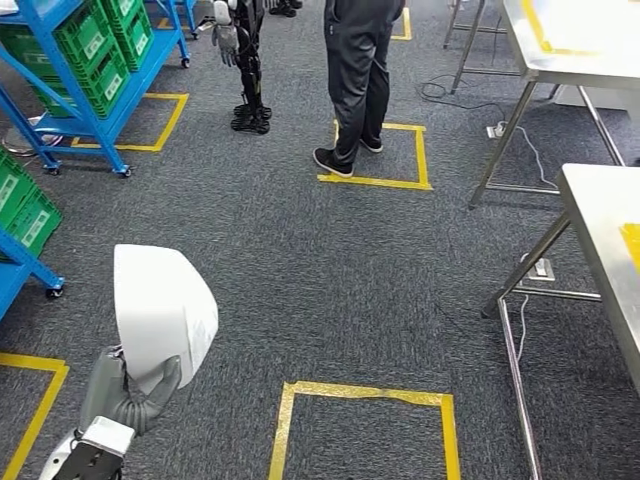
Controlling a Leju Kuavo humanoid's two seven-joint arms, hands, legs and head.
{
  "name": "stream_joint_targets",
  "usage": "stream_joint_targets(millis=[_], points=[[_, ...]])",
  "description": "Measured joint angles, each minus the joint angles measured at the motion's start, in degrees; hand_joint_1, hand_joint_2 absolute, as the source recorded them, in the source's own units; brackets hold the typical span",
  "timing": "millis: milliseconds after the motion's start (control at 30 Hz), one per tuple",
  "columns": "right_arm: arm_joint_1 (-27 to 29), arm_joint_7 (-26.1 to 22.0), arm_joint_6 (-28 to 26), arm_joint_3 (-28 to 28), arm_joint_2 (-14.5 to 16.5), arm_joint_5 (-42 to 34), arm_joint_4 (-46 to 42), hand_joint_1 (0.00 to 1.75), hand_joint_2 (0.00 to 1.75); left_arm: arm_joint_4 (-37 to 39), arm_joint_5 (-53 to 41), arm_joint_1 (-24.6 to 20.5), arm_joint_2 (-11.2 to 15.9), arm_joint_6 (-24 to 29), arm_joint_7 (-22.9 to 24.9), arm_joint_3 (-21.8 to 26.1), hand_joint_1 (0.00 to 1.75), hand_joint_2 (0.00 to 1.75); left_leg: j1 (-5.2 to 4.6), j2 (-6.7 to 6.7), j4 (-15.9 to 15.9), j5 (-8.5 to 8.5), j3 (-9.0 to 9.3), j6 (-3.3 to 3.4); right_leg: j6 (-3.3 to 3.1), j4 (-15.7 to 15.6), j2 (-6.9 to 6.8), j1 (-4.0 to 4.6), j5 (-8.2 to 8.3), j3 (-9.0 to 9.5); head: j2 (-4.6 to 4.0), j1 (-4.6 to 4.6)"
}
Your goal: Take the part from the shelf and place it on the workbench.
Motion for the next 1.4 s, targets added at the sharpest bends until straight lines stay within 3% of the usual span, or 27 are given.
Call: stream_joint_targets(millis=[33, 133, 167, 233, 267, 300, 333, 367, 400, 467, 500, 533, 600, 633, 667, 733, 767, 833, 900, 967, 1000, 1067, 1133, 1167, 1267, 1333, 1400], points=[[0.2, 0.0, 0.0, -0.1, -0.1, 0.0, 0.0, 0.00, 0.00, 0.0, -0.1, 0.0, -0.1, -0.1, 0.0, 0.1, 1.68, 1.75, 0.08, 0.59, -0.1, -1.02, 1.34, -0.17, -0.12, -2.5, -0.46, 0.01, 1.33, -0.16, 0.00, 0.05], [0.2, 0.1, 0.3, -0.2, -0.1, 0.0, 0.2, 0.00, 0.00, 0.0, -0.4, 0.1, -0.3, -0.1, -0.1, 0.3, 1.68, 1.75, -0.36, 2.30, -0.6, -4.33, 4.66, -0.98, -1.02, -10.1, -3.71, 0.39, 12.44, 0.23, -0.01, 0.26], [0.1, 0.3, 0.3, -0.2, 0.0, 0.0, 0.2, 0.00, 0.00, 0.0, -0.5, 0.1, -0.3, -0.1, -0.1, 0.5, 1.68, 1.75, -0.55, 2.77, -1.0, -4.84, 5.48, -1.39, -1.46, -11.0, -3.99, 0.46, 14.68, 0.31, -0.01, 0.19], [-0.2, 1.4, -0.3, -0.3, 0.1, 0.0, 0.3, 0.00, 0.00, 0.0, -0.7, -0.1, -0.3, 0.3, -0.2, 0.9, 1.68, 1.75, -0.53, 3.12, 0.0, -3.80, 5.69, -2.09, -2.15, -11.3, -2.43, 0.36, 14.29, 1.05, -0.01, -0.16], [-0.4, 2.1, -0.8, -0.3, 0.3, 0.1, 0.2, 0.00, 0.00, 0.0, -0.8, -0.4, -0.4, 0.4, -0.2, 1.1, 1.68, 1.75, -0.42, 2.49, 2.5, -2.39, 4.70, -2.35, -2.54, -11.6, -1.68, 0.25, 13.85, 1.72, -0.01, -0.20], [-0.6, 2.7, -1.2, -0.3, 0.5, 0.1, 0.2, 0.00, 0.00, 0.0, -0.9, -0.7, -0.4, 0.6, -0.3, 1.3, 1.68, 1.75, -0.34, 1.53, 6.1, -1.31, 2.56, -2.44, -2.92, -11.9, -0.97, 0.21, 13.37, 2.53, -0.01, -0.24], [-0.9, 3.1, -1.4, -0.3, 0.6, 0.2, 0.2, 0.00, 0.00, 0.1, -1.1, -0.9, -0.4, 0.7, -0.4, 1.5, 1.68, 1.75, -0.29, 0.44, 10.1, -1.31, -0.19, -2.47, -3.29, -12.3, -0.23, 0.19, 12.96, 3.38, -0.01, -0.33], [-1.2, 3.3, -1.6, -0.3, 0.8, 0.2, 0.2, 0.00, 0.00, 0.1, -1.3, -0.9, -0.5, 0.7, -0.5, 1.7, 1.68, 1.75, -0.32, -0.52, 13.6, -2.61, -3.20, -2.40, -3.57, -12.5, 0.56, 0.23, 12.52, 4.13, -0.01, -0.37], [-1.4, 3.4, -1.6, -0.3, 1.0, 0.2, 0.2, 0.00, 0.00, 0.2, -1.5, -1.0, -0.5, 0.7, -0.6, 1.9, 1.68, 1.75, -0.36, -1.04, 15.9, -5.20, -6.02, -2.30, -3.73, -12.7, 1.45, 0.25, 12.07, 4.84, 0.00, -0.44], [-1.7, 3.4, -1.5, -0.3, 1.2, 0.2, 0.2, 0.00, 0.00, 0.3, -2.0, -1.0, -0.6, 0.8, -0.7, 2.2, 1.68, 1.75, -0.42, -1.41, 17.0, -10.04, -9.98, -1.99, -3.83, -12.8, 3.24, 0.30, 11.06, 6.36, 0.00, -0.56], [-1.7, 3.3, -1.4, -0.3, 1.3, 0.2, 0.2, 0.00, 0.00, 0.3, -2.3, -1.0, -0.7, 0.9, -0.7, 2.3, 1.68, 1.75, -0.48, -1.55, 15.9, -10.20, -11.08, -1.79, -3.79, -12.8, 4.11, 0.32, 10.50, 7.20, 0.00, -0.61], [-1.6, 3.3, -1.3, -0.3, 1.3, 0.2, 0.2, 0.00, 0.00, 0.4, -2.7, -1.0, -0.7, 1.1, -0.7, 2.4, 1.68, 1.75, -0.55, -1.88, 13.8, -8.10, -11.62, -1.58, -3.73, -12.8, 4.88, 0.34, 9.98, 8.02, 0.00, -0.62], [-1.6, 3.3, -1.2, -0.3, 1.5, 0.2, 0.2, 0.00, 0.00, 0.4, -3.3, -0.9, -0.8, 1.5, -0.7, 2.5, 1.68, 1.75, -0.68, -3.96, 7.9, -0.69, -11.95, -1.23, -3.44, -12.7, 6.33, 0.33, 9.14, 8.98, 0.00, -0.65], [-1.6, 3.2, -1.2, -0.3, 1.6, 0.1, 0.2, 0.00, 0.00, 0.4, -3.6, -0.8, -0.8, 1.6, -0.7, 2.5, 1.68, 1.75, -0.74, -5.05, 5.5, 1.88, -12.00, -1.06, -3.18, -12.6, 7.03, 0.35, 8.75, 9.12, 0.00, -0.64], [-1.6, 3.2, -1.2, -0.3, 1.6, 0.1, 0.3, 0.00, 0.00, 0.4, -3.8, -0.7, -0.9, 1.7, -0.7, 2.5, 1.68, 1.75, -0.79, -5.84, 4.1, 3.28, -12.08, -0.83, -2.84, -12.6, 7.74, 0.36, 8.39, 9.07, 0.00, -0.70], [-1.4, 3.2, -1.2, -0.3, 1.7, 0.1, 0.3, 0.00, 0.00, 0.5, -4.0, -0.6, -1.0, 1.7, -0.6, 2.5, 1.68, 1.75, -0.71, -5.44, 3.4, 4.46, -11.81, -0.26, -2.17, -12.5, 9.05, 0.47, 7.79, 9.03, 0.00, -0.73], [-1.2, 3.2, -1.1, -0.3, 1.7, 0.1, 0.3, 0.00, 0.00, 0.5, -4.2, -0.7, -1.0, 1.7, -0.6, 2.5, 1.68, 1.75, -0.57, -4.80, 3.1, 5.43, -11.48, 0.03, -1.89, -12.1, 8.65, 0.64, 7.34, 9.01, 0.00, -0.73], [-1.1, 3.2, -1.1, -0.4, 1.8, -0.1, 0.3, 0.00, 0.00, 0.5, -4.4, -0.7, -1.1, 1.7, -0.5, 2.5, 1.68, 1.75, -0.32, -3.28, 2.6, 6.51, -10.74, 0.50, -1.28, -8.9, 5.41, 0.90, 4.92, 7.88, 0.00, -0.45], [-1.3, 3.1, -1.1, -0.4, 1.8, -0.2, 0.3, 0.00, 0.00, 0.5, -4.6, -0.5, -1.2, 1.7, -0.3, 2.5, 1.68, 1.75, -0.43, -1.85, 2.5, 6.07, -10.22, 0.73, -0.63, -2.2, 1.59, 0.67, 1.10, 4.64, 0.00, -0.23], [-1.3, 3.1, -1.1, -0.4, 1.8, -0.3, 0.3, 0.00, 0.00, 0.5, -4.8, -0.4, -1.2, 1.7, -0.1, 2.5, 1.68, 1.75, -0.46, -0.45, 2.5, 5.46, -9.73, 0.72, -0.05, 2.6, 0.38, 0.12, -0.35, 2.07, 0.00, -0.23], [-1.3, 3.1, -1.1, -0.4, 1.8, -0.3, 0.3, 0.00, 0.00, 0.5, -4.8, -0.4, -1.2, 1.7, 0.0, 2.5, 1.68, 1.75, -0.43, 0.16, 2.5, 5.11, -9.38, 0.65, 0.19, 2.1, 0.12, -0.15, 0.58, 2.16, 0.00, -0.23], [-1.2, 3.1, -1.1, -0.4, 1.7, -0.4, 0.3, 0.00, 0.00, 0.5, -4.9, -0.4, -1.2, 1.7, 0.0, 2.5, 1.68, 1.75, -0.35, 1.26, 2.5, 4.29, -8.40, 0.33, 0.49, -4.4, -1.08, -0.47, 4.66, 5.27, 0.00, -0.21], [-1.3, 3.1, -1.1, -0.4, 1.8, -0.4, 0.3, 0.00, 0.00, 0.5, -4.9, -0.4, -1.2, 1.7, 0.0, 2.5, 1.68, 1.75, -0.56, 2.13, 2.6, 3.51, -7.56, -0.25, 0.23, -10.5, -3.03, -0.29, 7.21, 8.47, 0.00, -0.22], [-1.4, 3.1, -1.0, -0.4, 1.8, -0.4, 0.3, 0.00, 0.00, 0.5, -4.9, -0.4, -1.2, 1.7, 0.0, 2.5, 1.68, 1.75, -0.69, 2.49, 2.6, 3.28, -7.30, -0.53, -0.07, -11.8, -3.53, -0.16, 7.51, 9.12, 0.00, -0.25], [-1.5, 3.0, -0.9, -0.5, 1.8, -0.5, 0.3, 0.00, 0.00, 0.5, -4.9, -0.5, -1.2, 1.7, 0.1, 2.5, 1.68, 1.75, -0.65, 3.32, 2.3, 2.84, -6.77, -1.40, -1.19, -12.3, -2.04, -0.06, 7.41, 9.18, 0.00, -0.32], [-1.6, 3.0, -0.9, -0.6, 1.8, -0.5, 0.2, 0.00, 0.00, 0.5, -4.9, -0.5, -1.2, 1.7, 0.2, 2.5, 1.68, 1.75, -0.42, 1.55, 4.6, 1.13, -7.64, -1.94, -1.88, -12.8, -0.79, -0.34, 7.54, 9.50, 0.00, -0.55], [-1.8, 3.0, -0.8, -0.8, 1.8, -0.6, 0.2, 0.00, 0.00, 0.5, -4.6, -0.3, -1.2, 1.7, 0.4, 2.4, 1.68, 1.75, -0.31, -0.77, 11.4, -2.07, -11.25, -2.19, -2.28, -12.9, 0.55, -0.52, 7.58, 9.66, 0.00, -0.94]])
